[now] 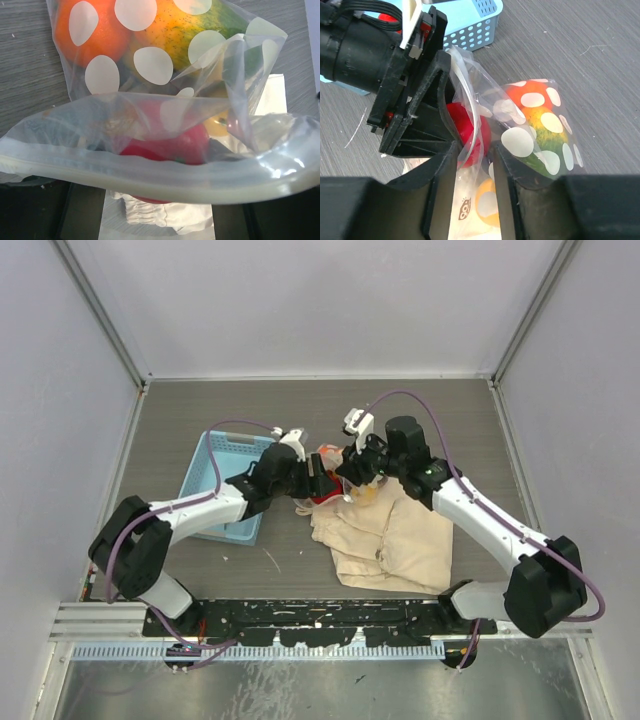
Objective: Open the zip-top bag and remove the fake food
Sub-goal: Pick up the fake fruit from the zipper food storage bag.
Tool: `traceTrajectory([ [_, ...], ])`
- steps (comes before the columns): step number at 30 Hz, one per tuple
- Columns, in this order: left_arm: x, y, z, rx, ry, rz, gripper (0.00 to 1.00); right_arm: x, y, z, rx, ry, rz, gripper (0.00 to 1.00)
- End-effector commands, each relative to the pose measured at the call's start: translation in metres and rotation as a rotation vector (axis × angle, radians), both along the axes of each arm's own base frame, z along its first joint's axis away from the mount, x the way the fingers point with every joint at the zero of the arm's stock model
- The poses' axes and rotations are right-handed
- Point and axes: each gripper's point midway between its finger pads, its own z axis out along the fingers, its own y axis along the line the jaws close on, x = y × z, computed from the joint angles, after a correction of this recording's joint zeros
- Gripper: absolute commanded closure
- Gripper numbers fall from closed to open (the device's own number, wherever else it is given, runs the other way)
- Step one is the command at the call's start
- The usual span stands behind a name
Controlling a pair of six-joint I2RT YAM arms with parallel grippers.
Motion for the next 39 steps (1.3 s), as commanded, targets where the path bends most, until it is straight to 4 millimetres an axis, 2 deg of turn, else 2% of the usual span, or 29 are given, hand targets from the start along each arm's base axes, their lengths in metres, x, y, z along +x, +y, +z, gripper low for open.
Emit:
traceTrajectory([
  [1, -0.001, -0.001, 0.027, -0.053, -0.047, 0.003, 0.72, 0.010, 0.004, 0.018, 0.001, -0.062, -0.009, 0.67],
  [6, -0.006, -0.005, 0.033, -0.067, -0.071, -0.044, 0.72, 0.008, 0.007, 0.018, 0.012, -0.049, -0.001, 0.90],
  [10, -0.007, -0.002, 0.041, -0.075, -0.111, -0.053, 0.72, 0.006, 0.008, 0.020, 0.028, -0.048, 0.007, 0.99],
  [15, -0.001, 0.006, 0.057, -0.146, -0.137, 0.031, 0.72, -0.010, 0.018, 0.018, 0.049, -0.047, 0.120, 0.99],
  [18, 0.004, 0.011, 0.062, -0.205, -0.121, 0.086, 0.73, -0.014, 0.019, 0.017, 0.049, -0.051, 0.142, 0.99],
  [28, 0.006, 0.011, 0.076, -0.380, -0.073, 0.118, 0.73, -0.003, 0.012, 0.012, 0.007, -0.073, 0.090, 0.99],
  [39, -0.005, 0.028, 0.078, -0.481, -0.029, 0.082, 0.73, 0.009, 0.006, 0.001, -0.039, -0.063, 0.038, 0.99],
])
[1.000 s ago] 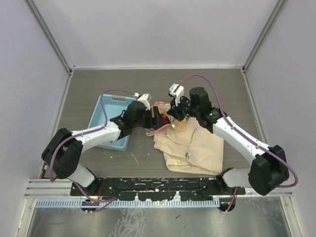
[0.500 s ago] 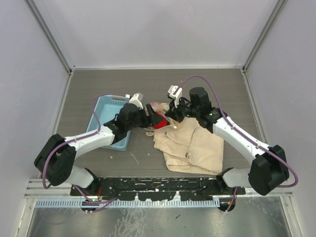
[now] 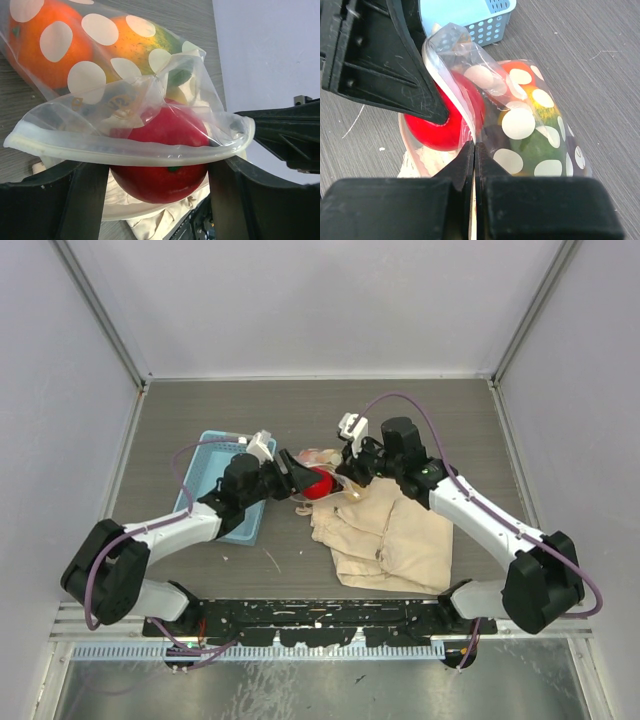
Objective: Open the zip-top bag and remove the fake food
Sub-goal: Pick up the fake fruit from the zipper food storage bag.
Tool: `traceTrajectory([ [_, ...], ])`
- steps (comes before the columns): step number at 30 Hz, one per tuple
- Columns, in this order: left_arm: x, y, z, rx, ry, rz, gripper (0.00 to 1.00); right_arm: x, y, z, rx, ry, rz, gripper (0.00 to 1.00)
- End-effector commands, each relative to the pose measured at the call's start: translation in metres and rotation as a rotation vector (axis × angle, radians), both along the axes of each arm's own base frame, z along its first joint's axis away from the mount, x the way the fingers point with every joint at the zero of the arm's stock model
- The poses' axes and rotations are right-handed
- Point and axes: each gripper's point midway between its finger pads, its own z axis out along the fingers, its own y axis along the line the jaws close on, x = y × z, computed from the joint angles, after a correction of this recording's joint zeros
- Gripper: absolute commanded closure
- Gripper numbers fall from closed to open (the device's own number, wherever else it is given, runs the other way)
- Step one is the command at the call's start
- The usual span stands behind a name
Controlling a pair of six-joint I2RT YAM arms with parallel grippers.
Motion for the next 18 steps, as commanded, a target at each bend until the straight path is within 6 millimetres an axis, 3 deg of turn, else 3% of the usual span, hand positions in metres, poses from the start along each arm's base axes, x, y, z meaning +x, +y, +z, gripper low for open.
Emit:
traceTrajectory([
  [1, -0.001, -0.003, 0.039, -0.112, -0.081, -0.041, 0.73, 0.011, 0.002, 0.008, -0.006, -0.046, -0.014, 0.99],
  [8, -0.002, -0.015, 0.037, -0.159, -0.064, -0.090, 0.73, 0.011, 0.006, -0.010, -0.042, -0.003, 0.002, 0.99],
  [18, 0.012, -0.015, 0.002, -0.062, -0.001, -0.056, 0.70, 0.012, 0.011, -0.026, -0.067, 0.039, 0.009, 0.99],
])
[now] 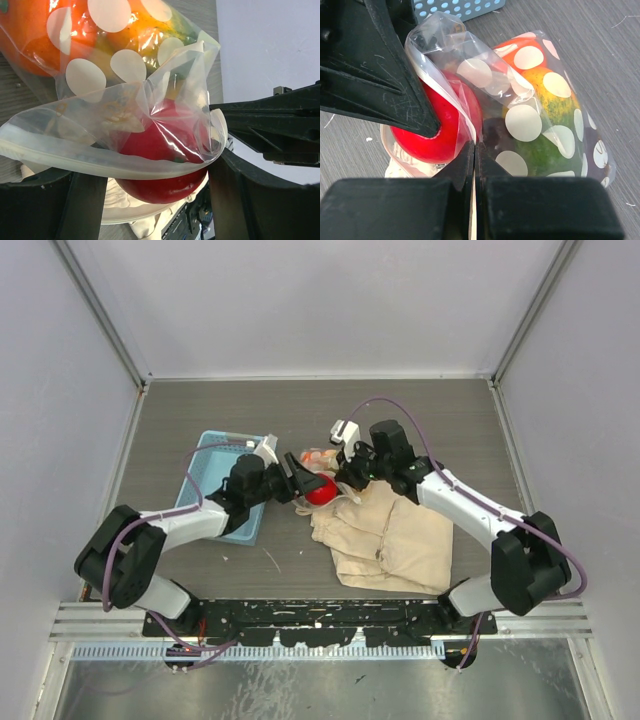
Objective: Open the zip-top bag and remove the fake food
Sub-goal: Pick up the fake fruit from the zipper food storage bag.
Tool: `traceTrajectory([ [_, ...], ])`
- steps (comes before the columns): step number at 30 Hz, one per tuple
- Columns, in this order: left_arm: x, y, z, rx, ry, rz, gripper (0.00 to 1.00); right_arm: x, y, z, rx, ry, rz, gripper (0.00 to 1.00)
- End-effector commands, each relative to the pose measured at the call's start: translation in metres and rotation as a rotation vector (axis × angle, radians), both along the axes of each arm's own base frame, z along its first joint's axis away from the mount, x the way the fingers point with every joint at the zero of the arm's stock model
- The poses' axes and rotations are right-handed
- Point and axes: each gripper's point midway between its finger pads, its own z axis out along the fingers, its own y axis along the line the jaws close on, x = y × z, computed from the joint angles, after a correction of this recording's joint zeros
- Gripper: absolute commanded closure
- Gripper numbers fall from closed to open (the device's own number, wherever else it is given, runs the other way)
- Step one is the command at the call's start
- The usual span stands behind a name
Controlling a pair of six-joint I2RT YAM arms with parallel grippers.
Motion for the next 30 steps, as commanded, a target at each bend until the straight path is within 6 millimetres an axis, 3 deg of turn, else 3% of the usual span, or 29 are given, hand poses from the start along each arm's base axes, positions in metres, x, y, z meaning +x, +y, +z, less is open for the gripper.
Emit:
traceTrajectory([
  [1, 0.015, -0.004, 0.017, 0.002, -0.069, 0.005, 0.69, 0.005, 0.008, 0.015, 0.019, -0.028, 0.019, 0.99],
  [9, 0.008, 0.006, -0.015, 0.225, -0.038, 0.012, 0.48, -0.001, 0.011, 0.023, 0.048, -0.024, 0.039, 0.99],
  [16, 0.003, 0.010, -0.031, 0.360, -0.035, -0.003, 0.32, -0.002, 0.014, 0.010, 0.032, 0.013, 0.055, 0.99],
  [23, 0.003, 0.012, -0.026, 0.441, -0.077, 0.002, 0.18, -0.003, 0.016, 0.009, 0.031, 0.017, 0.062, 0.99],
  [30, -0.003, 0.012, -0.004, 0.483, -0.172, 0.009, 0.10, -0.004, 0.016, 0.012, 0.035, 0.011, 0.062, 0.99],
])
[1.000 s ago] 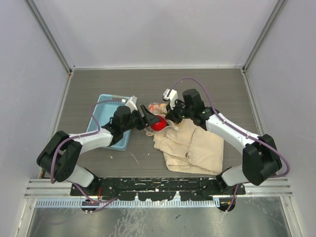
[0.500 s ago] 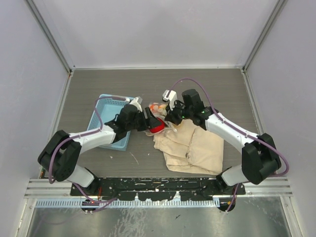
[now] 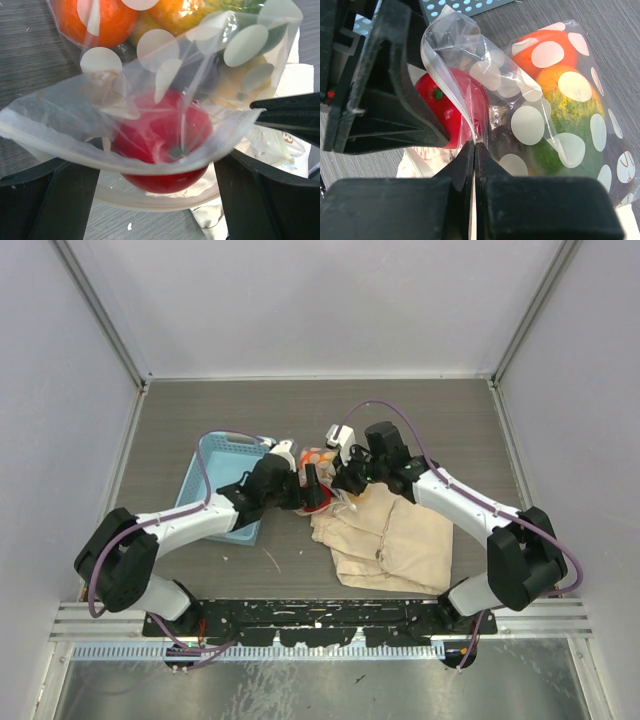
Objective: Open the zip-top bag and remove the fake food
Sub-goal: Pick up the fake fruit from the zipper food storage bag.
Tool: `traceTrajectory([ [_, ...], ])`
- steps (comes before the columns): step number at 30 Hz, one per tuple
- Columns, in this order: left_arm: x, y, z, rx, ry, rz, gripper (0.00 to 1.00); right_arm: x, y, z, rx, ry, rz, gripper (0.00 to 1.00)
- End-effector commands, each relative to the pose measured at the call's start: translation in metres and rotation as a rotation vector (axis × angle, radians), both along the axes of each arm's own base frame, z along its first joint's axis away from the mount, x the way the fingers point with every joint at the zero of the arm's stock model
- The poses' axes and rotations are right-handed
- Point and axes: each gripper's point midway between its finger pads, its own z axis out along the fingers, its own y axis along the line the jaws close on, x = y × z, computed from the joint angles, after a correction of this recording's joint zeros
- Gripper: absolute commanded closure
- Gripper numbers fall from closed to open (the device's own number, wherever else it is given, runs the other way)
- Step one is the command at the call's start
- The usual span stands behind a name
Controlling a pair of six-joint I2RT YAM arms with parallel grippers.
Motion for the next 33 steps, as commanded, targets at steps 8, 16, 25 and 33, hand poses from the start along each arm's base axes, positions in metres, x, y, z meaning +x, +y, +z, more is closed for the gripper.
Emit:
traceTrajectory([
  [8, 0.002, 0.000, 0.051, 0.040, -0.168, -0.003, 0.09, 0.008, 0.009, 0.026, 0.046, -0.054, 0.014, 0.99],
  [16, 0.002, -0.015, 0.048, 0.069, -0.170, -0.039, 0.10, 0.008, 0.010, 0.025, 0.046, -0.049, 0.017, 0.99],
  [25, 0.011, -0.017, 0.026, 0.137, -0.143, -0.028, 0.09, 0.007, 0.010, 0.024, 0.044, -0.042, 0.022, 0.99],
  [33, 0.020, -0.025, 0.018, 0.155, -0.133, -0.028, 0.14, 0.006, 0.011, 0.025, 0.048, -0.040, 0.025, 0.99],
])
